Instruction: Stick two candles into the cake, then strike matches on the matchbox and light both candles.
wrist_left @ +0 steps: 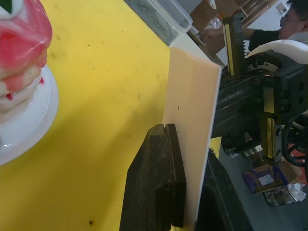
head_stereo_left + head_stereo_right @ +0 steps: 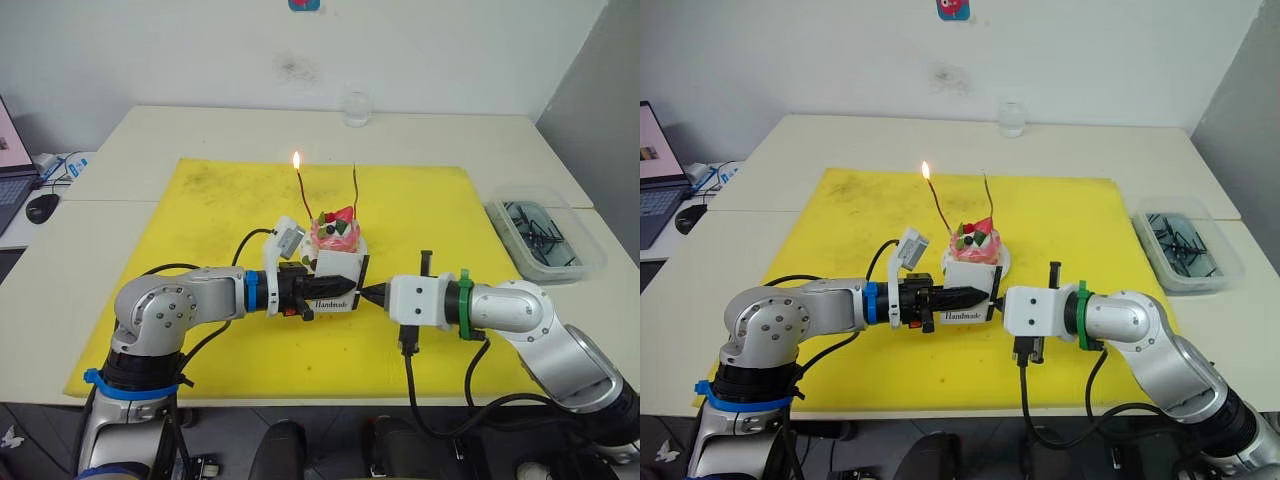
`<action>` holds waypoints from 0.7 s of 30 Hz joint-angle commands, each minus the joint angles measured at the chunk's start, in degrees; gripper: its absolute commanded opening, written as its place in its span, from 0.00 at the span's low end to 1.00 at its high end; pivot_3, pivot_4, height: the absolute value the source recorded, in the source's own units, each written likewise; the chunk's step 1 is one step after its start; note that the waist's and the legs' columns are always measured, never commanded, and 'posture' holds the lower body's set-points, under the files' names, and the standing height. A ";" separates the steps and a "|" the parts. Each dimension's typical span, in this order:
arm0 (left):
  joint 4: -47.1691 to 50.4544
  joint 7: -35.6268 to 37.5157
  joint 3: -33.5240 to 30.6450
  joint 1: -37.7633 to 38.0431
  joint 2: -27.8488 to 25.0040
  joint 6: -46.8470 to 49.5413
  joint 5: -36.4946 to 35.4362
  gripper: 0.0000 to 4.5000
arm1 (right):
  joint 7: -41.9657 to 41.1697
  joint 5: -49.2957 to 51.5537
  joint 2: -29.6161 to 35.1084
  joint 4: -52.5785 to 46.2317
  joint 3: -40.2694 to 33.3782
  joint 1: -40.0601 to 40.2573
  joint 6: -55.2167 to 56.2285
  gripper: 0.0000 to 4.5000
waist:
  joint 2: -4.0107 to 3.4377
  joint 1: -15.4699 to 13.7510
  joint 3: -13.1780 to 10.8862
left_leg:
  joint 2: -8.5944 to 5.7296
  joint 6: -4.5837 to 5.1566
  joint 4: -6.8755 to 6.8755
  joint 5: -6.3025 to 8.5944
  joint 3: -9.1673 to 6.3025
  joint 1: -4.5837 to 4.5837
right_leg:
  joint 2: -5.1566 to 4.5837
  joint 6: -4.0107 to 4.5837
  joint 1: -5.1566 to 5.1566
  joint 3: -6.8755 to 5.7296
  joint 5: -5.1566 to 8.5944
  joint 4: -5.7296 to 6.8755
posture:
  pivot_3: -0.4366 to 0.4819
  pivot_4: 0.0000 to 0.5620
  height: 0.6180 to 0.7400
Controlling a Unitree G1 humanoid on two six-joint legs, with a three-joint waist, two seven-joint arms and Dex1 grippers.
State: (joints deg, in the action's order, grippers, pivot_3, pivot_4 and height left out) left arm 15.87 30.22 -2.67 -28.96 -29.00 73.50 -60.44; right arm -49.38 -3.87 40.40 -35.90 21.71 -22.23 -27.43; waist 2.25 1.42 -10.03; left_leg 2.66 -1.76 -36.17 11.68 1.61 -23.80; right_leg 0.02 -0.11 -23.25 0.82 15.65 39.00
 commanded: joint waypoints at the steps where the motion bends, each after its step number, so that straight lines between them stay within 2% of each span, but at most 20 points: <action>1: 2.19 0.36 -1.64 -1.13 0.74 0.28 -2.80 0.00 | 0.43 -1.40 0.00 0.21 -0.06 -0.56 0.74 0.00 | 0.00 0.00 0.00 | 0.00 0.00 0.00 0.00 0.00 0.00 | 0.00 0.00 0.00 0.00 0.00 0.00 | 0.48 0.27 1.00; 8: 2.37 -0.93 -2.69 -1.25 1.82 1.76 -4.94 0.00 | 0.62 -3.25 -0.69 1.55 0.76 -0.43 0.72 0.00 | 0.00 0.00 0.00 | 0.00 0.00 0.00 0.00 -0.01 0.00 | 0.00 0.00 0.00 0.00 0.00 0.00 | 0.48 0.27 1.00; 12: 1.48 -1.53 -4.55 -4.25 1.82 1.95 -5.70 0.00 | -1.15 -4.04 0.76 2.00 2.17 1.11 2.31 0.00 | 0.00 -0.01 0.00 | 0.00 0.00 0.00 0.00 0.00 0.00 | 0.00 0.00 0.00 0.00 0.00 0.00 | 0.48 0.27 1.00; 17: -1.95 -0.80 -8.07 -11.81 -1.99 0.95 -5.13 0.00 | -3.78 -2.94 2.27 -0.14 2.09 2.18 2.69 0.00 | 0.06 -0.18 -0.04 | -0.05 0.00 -0.03 0.00 -0.03 -0.02 | 0.04 0.00 0.00 -0.03 0.00 0.01 | 0.48 0.27 1.00; 21: -1.81 0.54 -8.38 -12.78 -5.00 1.08 -4.81 0.00 | -4.39 -1.40 2.17 -1.56 -0.02 1.96 1.38 0.00 | 0.06 0.38 -0.03 | -0.03 0.00 0.00 0.00 0.06 0.03 | 0.05 0.00 0.00 0.04 0.00 0.00 | 0.48 0.27 1.00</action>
State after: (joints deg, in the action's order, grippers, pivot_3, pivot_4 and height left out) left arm 13.50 29.69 -10.36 -41.56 -33.17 74.92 -64.80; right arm -53.48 -6.32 42.34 -34.87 23.68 -19.62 -25.78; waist 2.31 1.80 -10.06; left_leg 2.65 -1.77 -36.16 11.68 1.62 -23.78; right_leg 0.08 -0.12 -23.25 0.82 15.65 39.00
